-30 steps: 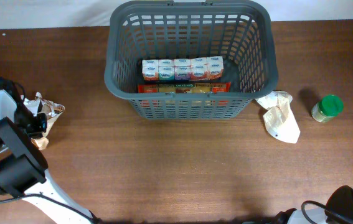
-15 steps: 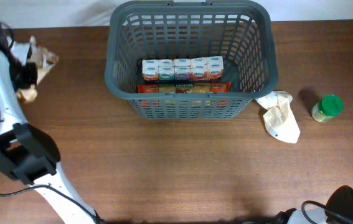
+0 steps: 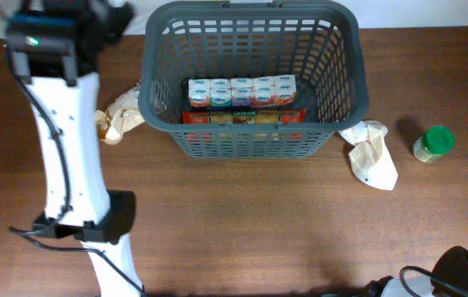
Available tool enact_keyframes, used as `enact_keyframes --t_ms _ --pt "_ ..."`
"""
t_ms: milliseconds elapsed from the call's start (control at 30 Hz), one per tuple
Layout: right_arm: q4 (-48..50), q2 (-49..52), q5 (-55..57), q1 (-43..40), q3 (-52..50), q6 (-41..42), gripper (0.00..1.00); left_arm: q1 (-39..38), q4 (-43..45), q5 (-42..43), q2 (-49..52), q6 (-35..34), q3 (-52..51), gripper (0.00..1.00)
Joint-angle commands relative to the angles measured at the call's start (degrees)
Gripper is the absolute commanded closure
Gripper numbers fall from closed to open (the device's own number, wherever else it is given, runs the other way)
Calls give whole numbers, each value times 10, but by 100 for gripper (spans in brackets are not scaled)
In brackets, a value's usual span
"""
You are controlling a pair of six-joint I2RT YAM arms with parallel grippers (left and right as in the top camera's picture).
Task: Pack container
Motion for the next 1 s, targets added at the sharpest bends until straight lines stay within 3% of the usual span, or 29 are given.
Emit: enact_keyframes --t_ms 0,133,233,300,400,533,600,667,767,833,967 --pt "2 -3 5 -2 0 -2 1 -66 21 -54 -4 100 8 99" --pt "2 -3 5 -2 0 -2 1 -99 21 -109 -3 37 7 99" --pt "2 -3 5 -2 0 -2 1 -73 15 -113 -3 -95 7 98" --pt "2 -3 5 -2 0 -2 1 -36 2 -113 -3 -172 7 93" --pt "2 -3 5 -2 0 -2 1 61 -48 -72 -1 -288 -3 72" --pt "2 -3 5 -2 0 -2 1 188 -121 151 28 -260 -63 65" --pt "2 -3 5 -2 0 -2 1 216 -142 192 47 -231 -105 62" --pt "2 -3 5 -2 0 -2 1 229 -149 196 69 -200 -164 58" --pt "2 -3 5 -2 0 -2 1 223 -131 196 103 -99 -258 44" --pt "2 -3 5 -2 0 -2 1 213 -121 189 116 -45 -300 43" --pt "2 -3 5 -2 0 -2 1 199 -68 176 129 -10 -372 38"
